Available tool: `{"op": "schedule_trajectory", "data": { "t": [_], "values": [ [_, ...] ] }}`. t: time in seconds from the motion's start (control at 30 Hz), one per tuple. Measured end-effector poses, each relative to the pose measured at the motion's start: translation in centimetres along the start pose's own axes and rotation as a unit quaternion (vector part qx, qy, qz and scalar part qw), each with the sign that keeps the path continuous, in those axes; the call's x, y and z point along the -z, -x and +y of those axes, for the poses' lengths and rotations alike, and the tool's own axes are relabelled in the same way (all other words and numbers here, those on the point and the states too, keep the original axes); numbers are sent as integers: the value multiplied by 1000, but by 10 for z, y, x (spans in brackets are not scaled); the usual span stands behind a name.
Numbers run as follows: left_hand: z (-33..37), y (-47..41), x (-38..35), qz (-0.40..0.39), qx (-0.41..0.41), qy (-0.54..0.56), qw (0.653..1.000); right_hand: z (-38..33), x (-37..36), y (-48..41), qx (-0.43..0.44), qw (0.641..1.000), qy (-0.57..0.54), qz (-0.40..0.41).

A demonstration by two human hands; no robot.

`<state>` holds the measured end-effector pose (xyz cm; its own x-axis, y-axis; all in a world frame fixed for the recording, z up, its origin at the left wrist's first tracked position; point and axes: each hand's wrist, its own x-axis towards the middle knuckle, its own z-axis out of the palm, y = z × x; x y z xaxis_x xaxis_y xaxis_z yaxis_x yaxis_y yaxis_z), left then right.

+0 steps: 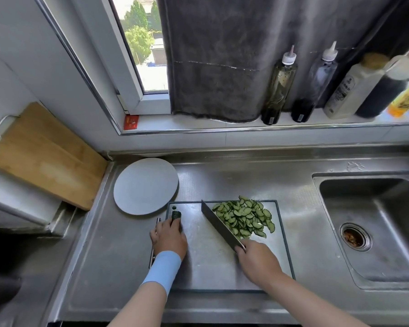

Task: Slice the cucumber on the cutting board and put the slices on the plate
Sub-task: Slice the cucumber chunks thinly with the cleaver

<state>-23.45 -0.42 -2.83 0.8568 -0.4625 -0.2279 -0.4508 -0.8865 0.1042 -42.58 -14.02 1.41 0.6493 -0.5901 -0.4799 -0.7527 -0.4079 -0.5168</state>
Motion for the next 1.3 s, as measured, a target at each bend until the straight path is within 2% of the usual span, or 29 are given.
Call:
{"op": "schedule_trajectory", "data": {
  "t": [0.1, 0.2, 0.37, 0.5, 0.57, 0.63, 0.77, 1.0, 1.13, 1.3],
  "values": [
    [9, -3, -1, 5, -19, 36, 999, 1, 14, -5, -5, 1000, -2, 0],
    [30, -14, -4, -53, -61, 145, 986, 2, 31, -10, -8, 1000, -12, 11],
    [79, -26, 4, -121, -121, 213, 962, 4, 64, -28, -15, 998, -51, 38],
    [112, -50, 10, -24, -93, 209, 973, 16, 84, -44, -33, 994, -78, 63],
    [129, -64, 9, -10, -130, 192, 973, 23, 92, -52, -41, 992, -91, 74],
    [149, -76, 8, -53, -155, 166, 972, 29, 102, -61, -45, 990, -104, 85],
    [188, -92, 3, -157, -117, 85, 977, 41, 116, -77, -58, 987, -111, 102],
    [232, -107, -2, -221, -57, -31, 973, 62, 130, -92, -67, 986, -109, 107],
    [237, -115, 3, -261, -42, 17, 964, 68, 130, -97, -69, 985, -119, 102],
    [215, -122, 10, -252, -52, 129, 958, 65, 128, -97, -67, 985, -128, 97]
  ]
}}
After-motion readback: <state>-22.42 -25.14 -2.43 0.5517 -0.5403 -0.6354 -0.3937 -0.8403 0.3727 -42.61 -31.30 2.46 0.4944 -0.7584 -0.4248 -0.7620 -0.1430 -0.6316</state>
